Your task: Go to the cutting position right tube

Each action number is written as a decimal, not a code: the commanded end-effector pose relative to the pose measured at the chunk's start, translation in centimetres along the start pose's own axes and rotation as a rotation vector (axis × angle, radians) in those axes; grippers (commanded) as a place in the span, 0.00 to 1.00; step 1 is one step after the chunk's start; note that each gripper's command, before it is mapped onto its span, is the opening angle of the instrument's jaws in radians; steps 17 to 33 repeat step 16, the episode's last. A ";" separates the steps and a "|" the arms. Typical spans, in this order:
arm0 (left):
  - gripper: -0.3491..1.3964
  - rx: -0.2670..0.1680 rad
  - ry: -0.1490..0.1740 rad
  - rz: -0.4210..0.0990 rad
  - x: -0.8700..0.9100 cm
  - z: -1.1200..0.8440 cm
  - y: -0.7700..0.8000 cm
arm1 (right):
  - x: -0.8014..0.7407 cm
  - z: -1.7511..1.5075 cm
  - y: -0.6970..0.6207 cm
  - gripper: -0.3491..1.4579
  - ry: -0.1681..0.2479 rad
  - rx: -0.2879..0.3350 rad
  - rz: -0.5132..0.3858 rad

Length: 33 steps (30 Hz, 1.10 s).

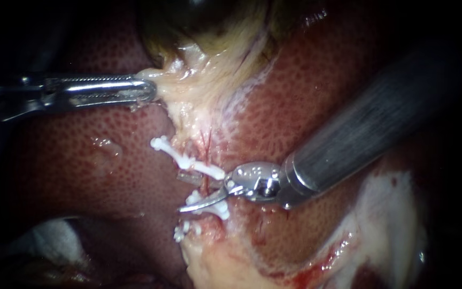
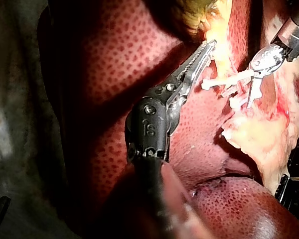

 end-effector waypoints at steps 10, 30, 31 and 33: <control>0.00 0.000 0.000 0.000 0.00 0.00 0.00 | -0.01 -0.01 0.00 0.82 0.002 0.002 0.000; 0.00 0.000 0.000 0.000 0.00 0.00 0.00 | -0.01 -0.01 0.00 0.82 0.002 0.002 0.006; 0.00 0.000 0.000 0.000 0.00 0.00 0.00 | -0.01 -0.01 0.00 0.82 0.002 0.002 0.006; 0.00 0.000 0.000 0.000 0.00 0.00 0.00 | -0.01 -0.01 0.00 0.82 0.002 0.002 0.006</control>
